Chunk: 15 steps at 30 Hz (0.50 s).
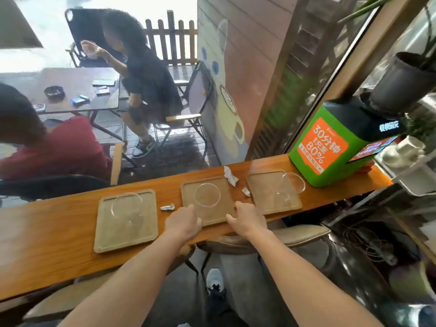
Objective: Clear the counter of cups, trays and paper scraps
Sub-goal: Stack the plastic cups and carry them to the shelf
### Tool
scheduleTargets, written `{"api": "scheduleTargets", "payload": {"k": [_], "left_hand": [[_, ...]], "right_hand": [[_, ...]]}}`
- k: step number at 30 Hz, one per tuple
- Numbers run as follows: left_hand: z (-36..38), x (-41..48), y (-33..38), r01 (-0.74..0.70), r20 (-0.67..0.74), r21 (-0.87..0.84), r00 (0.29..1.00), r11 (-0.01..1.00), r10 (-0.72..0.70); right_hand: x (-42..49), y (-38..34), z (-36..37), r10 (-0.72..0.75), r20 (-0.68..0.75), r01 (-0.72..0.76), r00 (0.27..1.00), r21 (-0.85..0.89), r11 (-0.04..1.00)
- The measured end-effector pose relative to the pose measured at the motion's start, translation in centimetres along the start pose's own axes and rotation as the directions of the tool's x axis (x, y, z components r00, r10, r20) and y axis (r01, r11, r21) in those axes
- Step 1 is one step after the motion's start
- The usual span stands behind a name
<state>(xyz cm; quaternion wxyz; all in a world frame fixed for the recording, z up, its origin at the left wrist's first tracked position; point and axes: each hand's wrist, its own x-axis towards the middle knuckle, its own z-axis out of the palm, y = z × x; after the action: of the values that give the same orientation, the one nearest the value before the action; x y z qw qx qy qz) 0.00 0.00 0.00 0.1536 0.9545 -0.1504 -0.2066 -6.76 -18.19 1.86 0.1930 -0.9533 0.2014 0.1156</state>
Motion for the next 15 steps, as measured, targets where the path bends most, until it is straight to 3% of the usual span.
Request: {"api": "scheduleTargets", "payload": {"k": [11, 15], "left_hand": [[1.5, 6.7, 0.1, 0.246, 0.122, -0.072, 0.964, 0.967, -0.236], [2.9, 8.3, -0.1, 0.291, 0.142, -0.223, 0.954, 0.930, -0.265]], "right_hand": [[10.3, 1.3, 3.3, -0.064, 0.252, 0.034, 0.966, 0.122, 0.992], [13.1, 1.7, 4.0, -0.073, 0.358, 0.015, 0.931, 0.163, 0.987]]}}
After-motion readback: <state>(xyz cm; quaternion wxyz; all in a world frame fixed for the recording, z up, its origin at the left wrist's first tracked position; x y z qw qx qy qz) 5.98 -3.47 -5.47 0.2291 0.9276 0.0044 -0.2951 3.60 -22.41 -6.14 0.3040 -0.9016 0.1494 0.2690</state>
